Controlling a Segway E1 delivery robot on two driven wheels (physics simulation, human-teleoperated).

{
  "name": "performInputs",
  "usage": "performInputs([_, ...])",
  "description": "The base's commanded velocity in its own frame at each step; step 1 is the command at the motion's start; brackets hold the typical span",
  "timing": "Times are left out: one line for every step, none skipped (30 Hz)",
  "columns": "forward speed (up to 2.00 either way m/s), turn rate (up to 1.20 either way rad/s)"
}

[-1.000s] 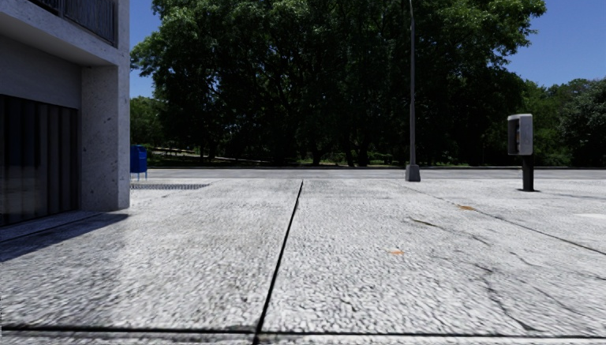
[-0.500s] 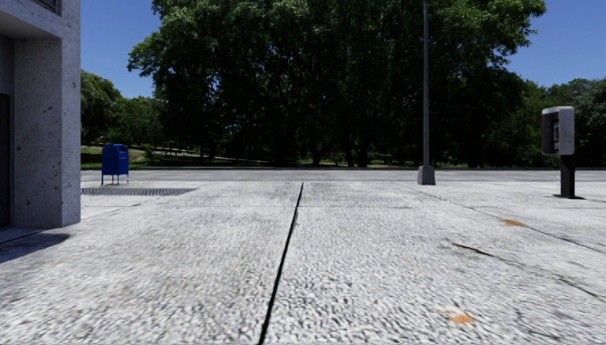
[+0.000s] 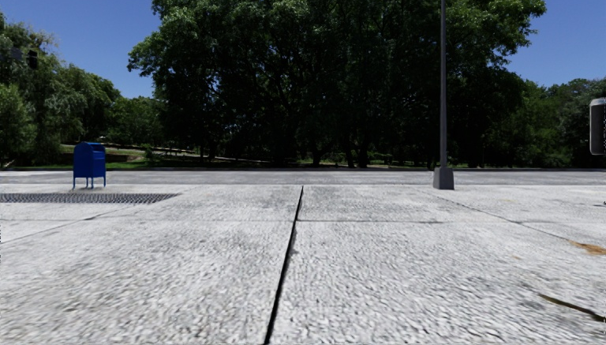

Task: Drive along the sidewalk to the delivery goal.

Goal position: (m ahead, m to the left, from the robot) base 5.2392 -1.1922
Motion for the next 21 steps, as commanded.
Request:
performInputs([2.00,0.00])
performInputs([2.00,0.00])
performInputs([2.00,0.00])
performInputs([2.00,-0.15])
performInputs([2.00,-0.35])
performInputs([2.00,-0.35])
performInputs([2.00,-0.58])
performInputs([2.00,-0.67])
performInputs([2.00,-0.69])
performInputs([2.00,-0.69])
performInputs([2.00,-0.69])
performInputs([2.00,-0.69])
performInputs([2.00,-0.69])
performInputs([2.00,-0.70])
performInputs([2.00,-0.70])
performInputs([2.00,-0.70])
performInputs([2.00,-0.53])
performInputs([2.00,-0.25])
performInputs([2.00,-0.12])
performInputs([2.00,-0.12])
performInputs([2.00,-0.06])
